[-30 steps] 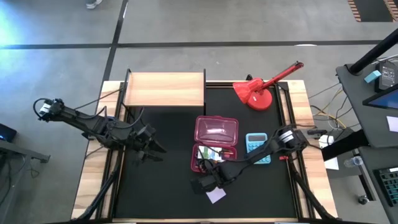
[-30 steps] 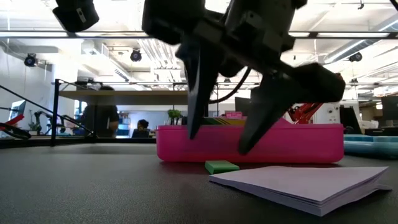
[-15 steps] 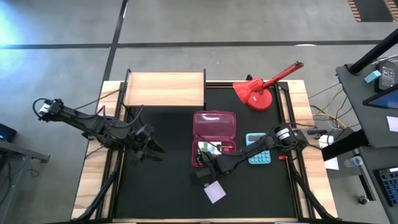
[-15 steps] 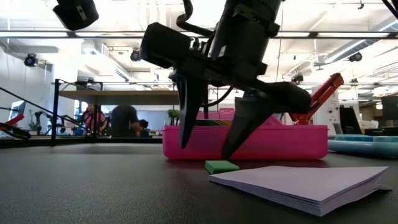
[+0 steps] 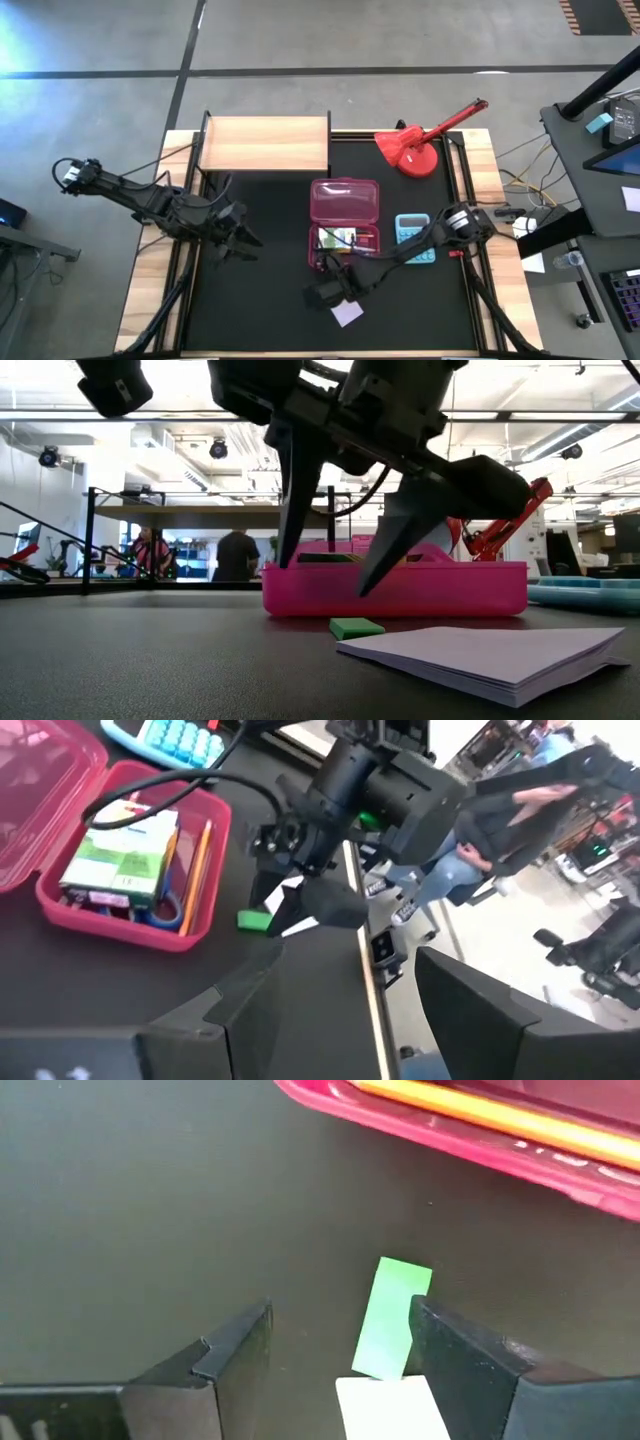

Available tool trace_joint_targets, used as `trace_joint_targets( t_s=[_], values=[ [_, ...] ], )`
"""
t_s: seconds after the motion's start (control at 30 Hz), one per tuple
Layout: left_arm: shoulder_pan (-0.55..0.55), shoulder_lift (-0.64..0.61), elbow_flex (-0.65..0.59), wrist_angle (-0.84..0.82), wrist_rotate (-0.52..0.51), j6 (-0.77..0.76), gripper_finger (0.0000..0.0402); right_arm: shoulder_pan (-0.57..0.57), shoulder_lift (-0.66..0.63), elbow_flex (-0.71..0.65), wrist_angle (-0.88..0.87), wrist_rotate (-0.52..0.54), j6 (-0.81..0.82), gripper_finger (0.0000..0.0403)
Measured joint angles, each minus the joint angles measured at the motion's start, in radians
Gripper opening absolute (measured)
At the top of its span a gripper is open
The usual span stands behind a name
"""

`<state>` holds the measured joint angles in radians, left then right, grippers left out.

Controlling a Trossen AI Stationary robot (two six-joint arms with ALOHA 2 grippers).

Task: Pack school essentials
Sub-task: Put the green eraser into the pink supply box

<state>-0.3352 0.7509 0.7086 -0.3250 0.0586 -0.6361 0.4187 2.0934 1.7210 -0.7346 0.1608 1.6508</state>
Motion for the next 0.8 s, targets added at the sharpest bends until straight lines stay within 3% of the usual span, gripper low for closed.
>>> trace_joint_targets(
  t_s=[0.43,0.8],
  values=[
    [0.000,-0.001,0.000,-0.025,0.000,0.016,0.0208,0.001,0.065,0.046,-0.056,-0.010,-0.012,0.0224],
    [0.000,-0.002,0.000,-0.026,-0.001,0.016,0.0208,0.000,0.069,0.155,-0.212,-0.003,-0.054,0.0223]
  ],
)
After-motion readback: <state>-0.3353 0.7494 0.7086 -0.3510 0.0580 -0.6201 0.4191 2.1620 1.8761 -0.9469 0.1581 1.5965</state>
